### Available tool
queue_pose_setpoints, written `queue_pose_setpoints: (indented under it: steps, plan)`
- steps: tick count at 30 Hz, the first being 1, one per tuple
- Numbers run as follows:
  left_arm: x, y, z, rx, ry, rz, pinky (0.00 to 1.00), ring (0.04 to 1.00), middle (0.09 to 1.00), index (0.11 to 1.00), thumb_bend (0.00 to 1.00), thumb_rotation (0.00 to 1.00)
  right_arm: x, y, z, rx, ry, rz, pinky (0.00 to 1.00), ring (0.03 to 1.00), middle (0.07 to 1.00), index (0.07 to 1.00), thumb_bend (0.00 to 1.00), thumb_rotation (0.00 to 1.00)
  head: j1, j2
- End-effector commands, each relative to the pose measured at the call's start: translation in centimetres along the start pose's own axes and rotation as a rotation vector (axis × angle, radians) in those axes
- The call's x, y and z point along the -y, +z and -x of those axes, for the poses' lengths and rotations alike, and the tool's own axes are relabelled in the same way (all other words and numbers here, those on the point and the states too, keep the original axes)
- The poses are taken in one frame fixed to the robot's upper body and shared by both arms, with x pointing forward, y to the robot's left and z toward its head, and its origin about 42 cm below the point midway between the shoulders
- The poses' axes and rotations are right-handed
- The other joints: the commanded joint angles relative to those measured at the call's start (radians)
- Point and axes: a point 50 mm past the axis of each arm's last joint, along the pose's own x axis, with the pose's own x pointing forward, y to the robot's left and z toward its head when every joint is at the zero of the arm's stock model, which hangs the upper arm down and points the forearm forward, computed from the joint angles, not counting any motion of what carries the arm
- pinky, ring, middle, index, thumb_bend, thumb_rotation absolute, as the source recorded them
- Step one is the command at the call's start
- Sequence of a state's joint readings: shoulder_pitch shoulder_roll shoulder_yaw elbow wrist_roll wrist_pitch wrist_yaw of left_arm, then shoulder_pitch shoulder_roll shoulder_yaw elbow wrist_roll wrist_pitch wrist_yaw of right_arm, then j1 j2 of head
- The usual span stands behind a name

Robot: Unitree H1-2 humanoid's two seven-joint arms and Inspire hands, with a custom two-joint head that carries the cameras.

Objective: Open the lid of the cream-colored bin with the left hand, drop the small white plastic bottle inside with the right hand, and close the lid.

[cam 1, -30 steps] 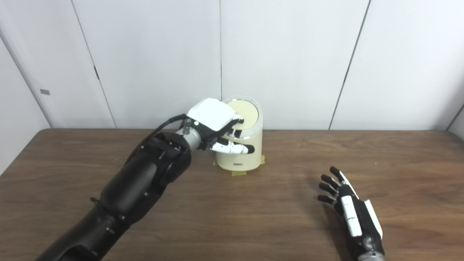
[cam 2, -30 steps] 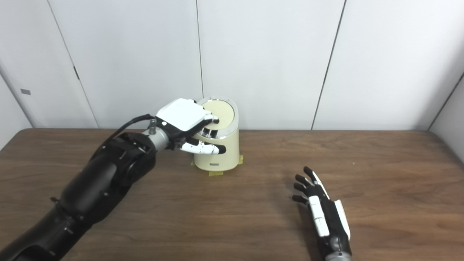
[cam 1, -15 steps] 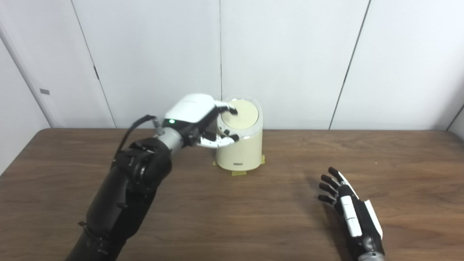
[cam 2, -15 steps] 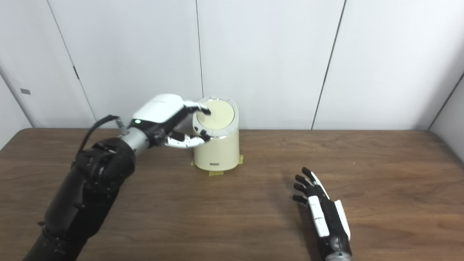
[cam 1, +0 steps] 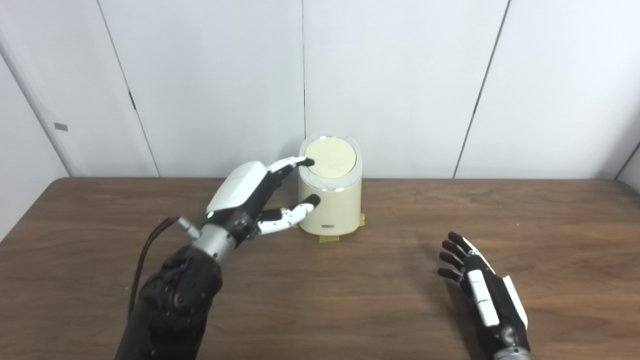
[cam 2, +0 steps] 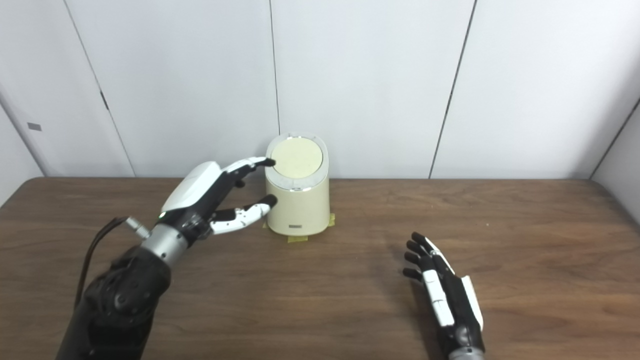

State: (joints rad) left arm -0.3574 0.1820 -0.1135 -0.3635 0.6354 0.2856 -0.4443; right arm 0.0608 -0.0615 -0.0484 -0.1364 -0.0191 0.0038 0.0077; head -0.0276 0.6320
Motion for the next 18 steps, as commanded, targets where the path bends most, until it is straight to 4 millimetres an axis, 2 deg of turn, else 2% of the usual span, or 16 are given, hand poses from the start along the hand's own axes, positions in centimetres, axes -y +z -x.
queue_pose_setpoints:
  steps: [1, 5, 7, 9, 14, 18]
  plan:
    - [-0.5, 0.1, 0.9, 0.005, 0.053, 0.115, 0.79, 0.872, 0.911, 0.904, 0.38, 0.58, 0.1, 1.7, -0.4, 0.073, 0.006, -0.008, 0.76, 0.841, 0.859, 0.863, 0.53, 0.92, 0.003, 0.004]
    - [1.0, -2.2, 3.3, -0.084, 0.096, 0.327, 0.86, 0.892, 0.904, 0.914, 0.35, 0.64, 0.3, 2.1, -0.3, 0.083, 0.01, -0.014, 0.78, 0.866, 0.876, 0.878, 0.54, 0.91, 0.009, 0.005]
    - [2.0, -3.4, 4.6, -0.123, 0.114, 0.376, 0.88, 0.902, 0.91, 0.925, 0.32, 0.71, 0.4, 2.3, -0.3, 0.09, 0.014, -0.013, 0.79, 0.875, 0.883, 0.883, 0.55, 0.92, 0.006, 0.005]
    - [2.9, -4.5, 5.8, -0.144, 0.131, 0.403, 0.87, 0.911, 0.916, 0.93, 0.29, 0.73, 0.4, 2.3, -0.4, 0.099, 0.018, -0.023, 0.81, 0.885, 0.888, 0.89, 0.58, 0.91, 0.002, 0.007]
    - [4.5, -6.5, 8.8, -0.192, 0.213, 0.516, 0.87, 0.888, 0.899, 0.928, 0.36, 0.8, 0.8, 2.4, -0.3, 0.103, 0.008, -0.05, 0.84, 0.891, 0.892, 0.895, 0.6, 0.89, 0.012, 0.01]
    - [5.1, -7.3, 10.4, -0.228, 0.262, 0.599, 0.9, 0.902, 0.91, 0.947, 0.36, 0.83, 1.2, 2.4, -0.3, 0.09, -0.009, -0.073, 0.87, 0.9, 0.898, 0.899, 0.6, 0.87, 0.017, 0.014]
